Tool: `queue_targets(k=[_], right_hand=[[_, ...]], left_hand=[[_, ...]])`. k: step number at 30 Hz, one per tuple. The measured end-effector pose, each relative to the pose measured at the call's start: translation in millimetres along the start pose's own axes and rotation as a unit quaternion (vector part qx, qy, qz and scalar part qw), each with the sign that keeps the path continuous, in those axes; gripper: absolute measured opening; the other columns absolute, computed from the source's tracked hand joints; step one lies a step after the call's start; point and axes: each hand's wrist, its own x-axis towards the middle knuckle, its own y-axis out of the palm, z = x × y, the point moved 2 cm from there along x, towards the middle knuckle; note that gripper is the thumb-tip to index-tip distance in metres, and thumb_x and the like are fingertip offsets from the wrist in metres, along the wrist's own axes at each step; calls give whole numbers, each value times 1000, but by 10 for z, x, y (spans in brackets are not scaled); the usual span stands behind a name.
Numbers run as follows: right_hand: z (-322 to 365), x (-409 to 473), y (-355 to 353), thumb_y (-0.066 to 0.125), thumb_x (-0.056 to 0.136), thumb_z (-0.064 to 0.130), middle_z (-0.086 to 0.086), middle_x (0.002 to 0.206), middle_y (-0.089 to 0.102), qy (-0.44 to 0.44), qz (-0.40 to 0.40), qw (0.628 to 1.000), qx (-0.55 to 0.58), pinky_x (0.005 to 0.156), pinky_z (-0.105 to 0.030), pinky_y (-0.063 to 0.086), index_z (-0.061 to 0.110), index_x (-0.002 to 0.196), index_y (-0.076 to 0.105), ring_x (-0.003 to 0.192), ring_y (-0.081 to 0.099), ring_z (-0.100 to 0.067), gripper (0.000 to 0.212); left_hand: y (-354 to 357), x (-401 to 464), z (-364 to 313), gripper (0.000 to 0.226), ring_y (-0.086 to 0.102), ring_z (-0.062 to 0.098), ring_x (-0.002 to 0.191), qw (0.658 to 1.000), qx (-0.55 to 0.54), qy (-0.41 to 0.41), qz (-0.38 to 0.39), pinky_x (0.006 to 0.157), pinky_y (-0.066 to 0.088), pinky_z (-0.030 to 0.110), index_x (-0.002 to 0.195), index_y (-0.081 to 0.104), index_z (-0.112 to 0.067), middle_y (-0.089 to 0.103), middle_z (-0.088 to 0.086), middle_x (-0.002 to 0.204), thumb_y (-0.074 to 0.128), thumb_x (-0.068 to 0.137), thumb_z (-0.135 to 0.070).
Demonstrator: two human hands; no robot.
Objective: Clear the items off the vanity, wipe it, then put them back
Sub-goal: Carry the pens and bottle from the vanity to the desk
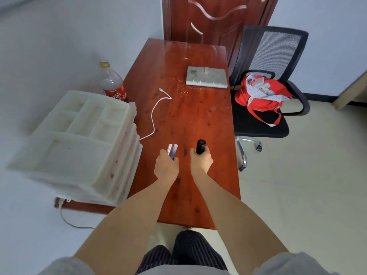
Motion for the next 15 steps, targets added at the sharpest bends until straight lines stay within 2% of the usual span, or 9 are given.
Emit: queue_targets(k=[4, 7, 12, 15], right_hand=[[-146, 146, 269, 60, 82, 16, -6, 78, 61, 34, 15, 999, 8, 68, -29, 45, 5, 92, 59, 75, 58, -23, 14], [-175, 217, 390, 61, 83, 16, -7, 80, 61, 39, 11, 999, 21, 69, -31, 47, 8, 88, 56, 76, 59, -23, 11], [-89, 292, 479, 62, 84, 16, -9, 86, 61, 31, 8, 999, 39, 66, -24, 39, 11, 84, 51, 76, 54, -18, 11], [-108, 234, 429, 56, 81, 10, -7, 88, 58, 33, 23, 998, 38, 67, -27, 38, 13, 87, 48, 76, 52, -19, 11]], left_hand=[[175, 306, 46, 27, 60, 31, 92, 999, -11, -34, 41, 73, 50, 37, 107, 47, -3, 59, 17, 104, 58, 87, -17], [272, 476, 54, 27, 61, 33, 91, 997, -14, -45, 59, 76, 53, 43, 106, 47, -2, 60, 18, 104, 60, 86, -16], [352, 629, 49, 29, 60, 30, 93, 996, -7, -39, 75, 74, 51, 39, 109, 47, -5, 59, 14, 105, 60, 87, -18], [359, 647, 67, 29, 59, 28, 93, 997, 6, -28, 72, 71, 49, 35, 109, 48, -6, 58, 13, 105, 61, 87, -20]])
